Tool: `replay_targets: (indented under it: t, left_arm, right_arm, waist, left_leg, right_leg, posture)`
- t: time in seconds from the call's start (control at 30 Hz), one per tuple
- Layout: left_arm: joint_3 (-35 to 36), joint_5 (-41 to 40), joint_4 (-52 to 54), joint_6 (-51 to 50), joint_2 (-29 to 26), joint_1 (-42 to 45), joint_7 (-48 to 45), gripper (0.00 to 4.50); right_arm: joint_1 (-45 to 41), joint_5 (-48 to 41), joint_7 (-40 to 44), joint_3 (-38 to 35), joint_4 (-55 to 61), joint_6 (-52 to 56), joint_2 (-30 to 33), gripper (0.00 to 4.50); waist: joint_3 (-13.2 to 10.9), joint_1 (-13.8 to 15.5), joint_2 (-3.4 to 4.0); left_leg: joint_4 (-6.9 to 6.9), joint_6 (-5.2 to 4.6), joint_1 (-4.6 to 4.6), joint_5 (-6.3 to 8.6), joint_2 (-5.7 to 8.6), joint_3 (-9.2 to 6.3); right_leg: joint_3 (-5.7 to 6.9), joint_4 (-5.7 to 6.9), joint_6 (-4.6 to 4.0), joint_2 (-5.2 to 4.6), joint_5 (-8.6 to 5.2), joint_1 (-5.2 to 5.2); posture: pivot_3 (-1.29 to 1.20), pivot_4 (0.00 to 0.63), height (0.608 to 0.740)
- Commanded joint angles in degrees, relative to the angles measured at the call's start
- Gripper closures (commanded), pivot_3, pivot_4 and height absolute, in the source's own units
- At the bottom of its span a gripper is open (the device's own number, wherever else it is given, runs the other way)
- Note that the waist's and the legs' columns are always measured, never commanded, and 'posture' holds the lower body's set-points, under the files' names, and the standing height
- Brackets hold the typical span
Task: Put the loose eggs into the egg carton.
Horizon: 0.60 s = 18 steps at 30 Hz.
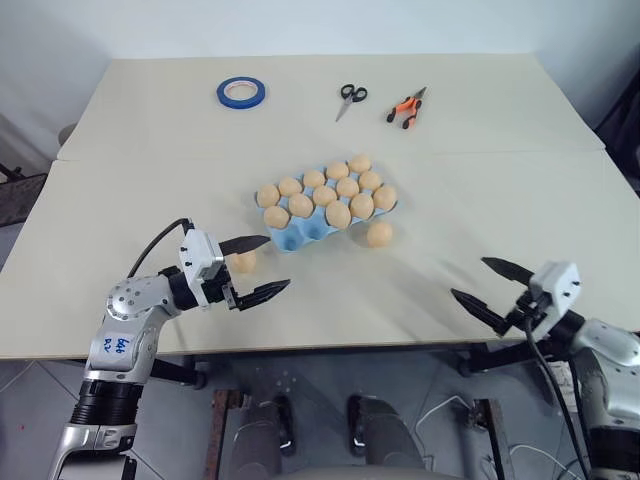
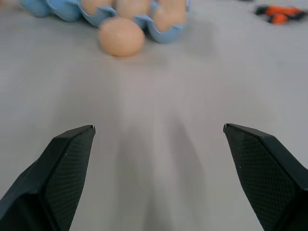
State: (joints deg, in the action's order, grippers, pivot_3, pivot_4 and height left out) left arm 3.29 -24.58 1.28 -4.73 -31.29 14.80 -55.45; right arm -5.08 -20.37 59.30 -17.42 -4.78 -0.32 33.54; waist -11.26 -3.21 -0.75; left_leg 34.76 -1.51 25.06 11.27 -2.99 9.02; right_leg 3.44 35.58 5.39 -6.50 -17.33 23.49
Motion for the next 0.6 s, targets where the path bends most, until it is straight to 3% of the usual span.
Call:
replay_targets:
  t: [0.03, 0.23, 0.53, 0.6]
  left_arm:
    - [1.87, -0.53, 2.48, 0.53, -0.8, -1.93, 0.13, 0.0]
    - [4.35, -0.86, 5.95, 1.3, -0.89, -5.81, 1.96, 0.0]
    - [5.71, -0.93, 10.32, 0.95, -0.11, -9.11, 4.38, 0.0]
    - [5.87, -0.98, 10.82, 0.93, -0.09, -9.38, 4.79, 0.0]
  right_arm:
    - [-7.01, 0.52, 0.19, 5.93, 1.5, 4.54, 0.82, 0.02]
    - [-19.97, 2.6, -1.94, 13.66, -6.2, 10.1, -2.81, 0.02]
    - [-33.82, 9.53, -5.01, 18.49, -29.31, 2.1, -8.97, 0.02]
    - [-34.96, 9.14, -4.58, 18.16, -30.81, 0.66, -9.93, 0.4]
  waist:
    - [0.0, -0.02, 0.0]
    - [0.0, 0.14, 0.0]
    - [0.0, 0.0, 0.0]
    - [0.0, -0.01, 0.0]
  left_leg:
    - [0.03, 0.0, 0.0, 0.0, -0.01, -0.02]
    - [0.1, 0.0, 0.1, 0.0, -0.06, -0.16]
    - [-0.03, -0.01, 0.18, 0.01, 0.04, -0.1]
    - [-0.05, 0.0, 0.18, 0.0, 0.02, -0.08]
  right_leg:
    - [0.02, 0.03, -0.01, 0.0, 0.0, 0.0]
    - [0.03, 0.12, -0.12, -0.03, -0.05, 0.08]
    - [0.11, 0.02, -0.1, -0.1, -0.03, 0.12]
    - [0.13, 0.03, -0.1, -0.08, -0.03, 0.14]
  posture:
    - [0.0, 0.15, 0.74]
    - [0.0, 0.15, 0.74]
    - [0.0, 0.15, 0.74]
    - [0.0, 0.15, 0.74]
